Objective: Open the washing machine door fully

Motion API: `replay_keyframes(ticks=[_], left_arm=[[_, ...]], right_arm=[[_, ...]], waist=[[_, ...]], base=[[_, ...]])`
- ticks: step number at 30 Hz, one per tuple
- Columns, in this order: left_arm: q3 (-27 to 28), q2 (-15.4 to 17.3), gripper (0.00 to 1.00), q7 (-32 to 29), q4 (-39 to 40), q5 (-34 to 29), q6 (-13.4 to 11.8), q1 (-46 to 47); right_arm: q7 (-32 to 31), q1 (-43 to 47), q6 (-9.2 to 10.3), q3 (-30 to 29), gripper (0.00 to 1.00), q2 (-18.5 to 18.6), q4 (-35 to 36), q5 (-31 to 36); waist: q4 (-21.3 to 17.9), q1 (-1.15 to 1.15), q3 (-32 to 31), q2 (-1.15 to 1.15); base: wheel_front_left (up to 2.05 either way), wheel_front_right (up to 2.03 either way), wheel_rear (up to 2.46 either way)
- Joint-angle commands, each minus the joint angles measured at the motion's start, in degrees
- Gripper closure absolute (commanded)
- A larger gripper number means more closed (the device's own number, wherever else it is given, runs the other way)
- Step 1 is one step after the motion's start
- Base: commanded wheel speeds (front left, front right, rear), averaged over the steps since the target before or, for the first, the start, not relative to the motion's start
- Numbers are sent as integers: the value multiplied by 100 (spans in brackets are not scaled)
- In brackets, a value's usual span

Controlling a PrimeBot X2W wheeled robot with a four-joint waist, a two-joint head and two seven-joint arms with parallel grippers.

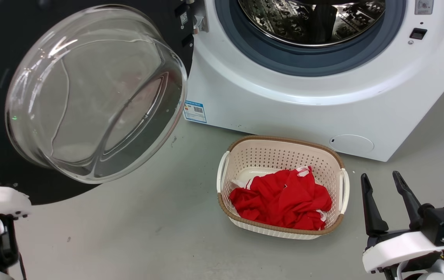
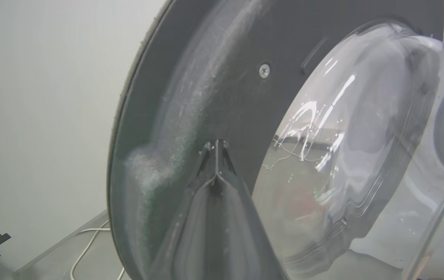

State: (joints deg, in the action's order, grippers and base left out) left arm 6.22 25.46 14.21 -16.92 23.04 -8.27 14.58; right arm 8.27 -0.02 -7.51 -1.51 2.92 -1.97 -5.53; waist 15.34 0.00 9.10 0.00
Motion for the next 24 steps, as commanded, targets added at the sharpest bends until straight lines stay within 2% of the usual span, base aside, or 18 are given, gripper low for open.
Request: replay_keyframes(ticks=[1, 4, 10, 16, 23, 24], left_arm=[[57, 73, 100, 20, -136, 49, 32, 127], [132, 194, 100, 54, -465, 92, 135, 299], [150, 113, 100, 91, -552, -19, 114, 154], [126, -427, 100, 99, 519, -395, -54, -814], [-207, -1092, 100, 98, 1460, -726, -175, -1729], [-258, -1184, 93, 97, 1517, -709, -150, -1811]], right_arm=[[0, -69, 4, -4, 0, -8, 21, -3], [8, -99, 4, 18, 0, -8, 3, -13], [79, -57, 4, 11, 0, -8, -81, -69], [199, 29, 4, 1, 0, -8, -151, -40], [257, 91, 4, 40, 0, -8, -213, -39], [268, 97, 4, 47, 0, -8, -216, -40]], waist=[[-20, 0, 13, 0], [-73, 0, 9, 0], [-177, 0, -113, 0], [-333, 0, -347, 0], [-510, 0, -572, 0], [-543, 0, -612, 0]], base=[[0, 0, 0], [0, 0, 0], [0, 0, 0], [0, 0, 0], [0, 0, 0], [0, 0, 0]])
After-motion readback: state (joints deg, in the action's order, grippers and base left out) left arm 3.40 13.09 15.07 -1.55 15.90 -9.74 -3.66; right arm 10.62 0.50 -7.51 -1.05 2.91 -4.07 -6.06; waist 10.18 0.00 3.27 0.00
